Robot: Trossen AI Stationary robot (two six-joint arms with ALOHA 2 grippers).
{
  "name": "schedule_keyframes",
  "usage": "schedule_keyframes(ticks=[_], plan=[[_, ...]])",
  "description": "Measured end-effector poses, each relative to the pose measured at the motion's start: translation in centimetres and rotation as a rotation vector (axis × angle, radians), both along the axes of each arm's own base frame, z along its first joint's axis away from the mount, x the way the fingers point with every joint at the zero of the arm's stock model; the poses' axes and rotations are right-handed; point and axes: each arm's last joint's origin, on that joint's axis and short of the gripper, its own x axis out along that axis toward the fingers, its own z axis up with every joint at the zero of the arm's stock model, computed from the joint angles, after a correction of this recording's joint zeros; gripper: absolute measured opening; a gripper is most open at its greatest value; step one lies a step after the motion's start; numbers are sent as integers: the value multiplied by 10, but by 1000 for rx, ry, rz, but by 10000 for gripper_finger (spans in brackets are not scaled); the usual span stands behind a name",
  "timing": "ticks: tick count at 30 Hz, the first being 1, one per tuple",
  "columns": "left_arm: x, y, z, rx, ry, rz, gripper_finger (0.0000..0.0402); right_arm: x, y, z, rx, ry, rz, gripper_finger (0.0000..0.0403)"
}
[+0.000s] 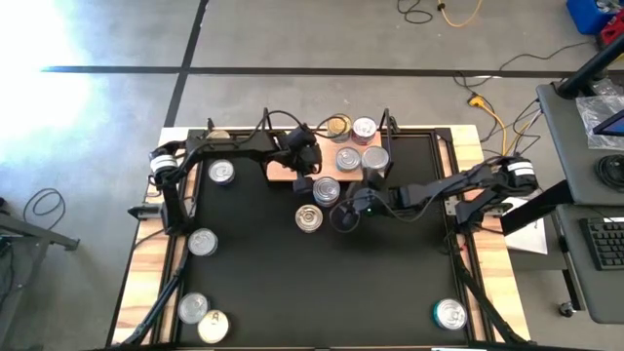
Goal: Stack canned seafood by type on shelf
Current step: Stack the yellow-blue tuna can on top of the other yellow-blue tuna can on the shelf
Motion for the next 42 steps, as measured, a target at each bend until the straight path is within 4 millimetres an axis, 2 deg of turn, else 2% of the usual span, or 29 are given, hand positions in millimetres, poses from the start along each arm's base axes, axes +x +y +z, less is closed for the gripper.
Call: schedule_keyframes(ticks=[7,14,18,22,35,42], plan=[[0,-1,0,-1,7,-2,0,3,0,-3,11,-21,-12,368],[-1,-2,-2,11,16,-27,0,13,-3,-25,22,-169,3,368],[-5,-3,-9,15,50,-55,0,22,-4,-42,7,-121,-1,368],[-11,-5,-20,2,84,-54,0,29,-6,-50,9,-107,-29,369],[-12,-10,-32,-10,58,-33,0,45,-21,-35,-8,-170,-66,369],[-8,-21,-32,-25,51,-73,0,52,-26,-36,2,-203,-60,369]])
